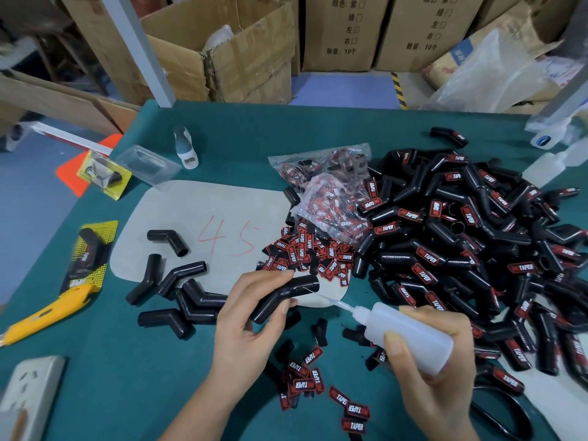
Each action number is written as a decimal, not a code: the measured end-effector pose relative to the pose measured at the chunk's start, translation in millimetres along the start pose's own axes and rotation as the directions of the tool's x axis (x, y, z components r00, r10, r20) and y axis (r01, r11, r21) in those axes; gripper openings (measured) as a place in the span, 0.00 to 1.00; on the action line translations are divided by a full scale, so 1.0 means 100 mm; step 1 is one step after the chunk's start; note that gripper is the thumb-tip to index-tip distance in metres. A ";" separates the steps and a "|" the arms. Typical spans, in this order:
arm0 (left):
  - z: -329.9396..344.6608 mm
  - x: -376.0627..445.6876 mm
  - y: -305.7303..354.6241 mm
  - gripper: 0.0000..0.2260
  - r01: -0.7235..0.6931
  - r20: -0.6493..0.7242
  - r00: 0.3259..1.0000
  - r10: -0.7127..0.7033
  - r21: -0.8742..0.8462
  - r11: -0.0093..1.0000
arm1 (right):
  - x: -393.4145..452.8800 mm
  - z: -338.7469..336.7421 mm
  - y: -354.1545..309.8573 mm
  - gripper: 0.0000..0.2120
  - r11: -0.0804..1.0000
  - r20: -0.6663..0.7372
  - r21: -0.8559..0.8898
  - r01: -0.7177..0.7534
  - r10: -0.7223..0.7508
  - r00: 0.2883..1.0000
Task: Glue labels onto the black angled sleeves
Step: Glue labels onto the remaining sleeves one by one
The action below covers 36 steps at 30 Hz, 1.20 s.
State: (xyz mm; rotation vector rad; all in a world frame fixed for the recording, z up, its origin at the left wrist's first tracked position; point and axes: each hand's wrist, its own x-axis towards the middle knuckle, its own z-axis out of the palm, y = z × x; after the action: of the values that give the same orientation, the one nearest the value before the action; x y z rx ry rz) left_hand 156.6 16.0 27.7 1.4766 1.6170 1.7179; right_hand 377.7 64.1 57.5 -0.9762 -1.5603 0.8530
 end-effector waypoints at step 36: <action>-0.01 0.00 -0.04 0.16 -0.018 -0.034 0.999 0.017 -0.035 0.999 | 0.05 -0.02 0.03 0.23 0.997 0.015 -0.029 0.076 -0.075 0.997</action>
State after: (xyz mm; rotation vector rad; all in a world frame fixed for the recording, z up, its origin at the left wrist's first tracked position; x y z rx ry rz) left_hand 154.7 16.4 24.4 1.4570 1.5868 1.7811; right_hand 379.8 70.0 57.1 -0.9284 -1.6155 0.7870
